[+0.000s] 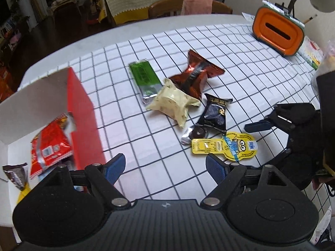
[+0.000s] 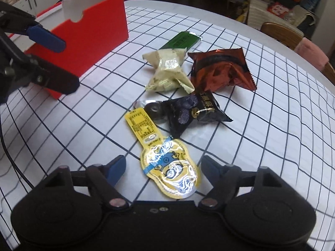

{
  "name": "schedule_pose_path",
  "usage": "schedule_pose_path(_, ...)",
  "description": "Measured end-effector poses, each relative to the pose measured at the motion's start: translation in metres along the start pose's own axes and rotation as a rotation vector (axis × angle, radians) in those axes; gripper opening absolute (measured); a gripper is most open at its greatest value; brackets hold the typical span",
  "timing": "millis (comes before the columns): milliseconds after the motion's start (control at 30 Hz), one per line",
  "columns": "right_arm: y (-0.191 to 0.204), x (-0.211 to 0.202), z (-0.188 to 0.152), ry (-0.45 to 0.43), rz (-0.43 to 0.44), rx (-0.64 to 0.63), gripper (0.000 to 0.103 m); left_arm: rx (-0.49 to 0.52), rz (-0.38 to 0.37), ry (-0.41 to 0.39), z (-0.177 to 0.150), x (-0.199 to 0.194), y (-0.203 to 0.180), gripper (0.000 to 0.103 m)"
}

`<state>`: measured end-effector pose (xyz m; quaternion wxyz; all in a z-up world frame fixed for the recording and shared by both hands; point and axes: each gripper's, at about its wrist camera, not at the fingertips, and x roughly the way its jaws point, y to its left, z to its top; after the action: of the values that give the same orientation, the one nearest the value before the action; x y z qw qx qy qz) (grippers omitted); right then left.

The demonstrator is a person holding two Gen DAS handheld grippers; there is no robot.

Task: Organize snacks
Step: 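Move both tools out of the box back toward the snack pile, then grasp the silver-foil chocolate with the left tool while the right tool grasps the yellow minion pack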

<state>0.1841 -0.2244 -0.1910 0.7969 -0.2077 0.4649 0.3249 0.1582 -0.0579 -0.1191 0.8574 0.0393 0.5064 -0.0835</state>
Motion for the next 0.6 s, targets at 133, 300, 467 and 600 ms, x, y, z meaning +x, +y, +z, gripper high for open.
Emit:
schedule_pose_path(133,-0.003,0.003,0.0,-0.002,0.019,-0.043,0.065,0.003,-0.011,0.016,0.003,0.012,-0.006,0.084)
schedule_pose_path(300,-0.007,0.0,-0.002,-0.015,0.049,-0.063,0.056,0.02,-0.002,0.026,0.008,0.027,-0.013,0.084)
schedule_pose_path(467,-0.009,-0.007,-0.009,-0.021,0.064,-0.072,0.052,0.032,0.009,0.044,0.014,0.043,-0.016,0.084)
schedule_pose_path(600,-0.018,-0.013,-0.019,-0.012,0.066,-0.032,0.052,0.039,0.006,0.055,0.02,0.058,-0.022,0.084)
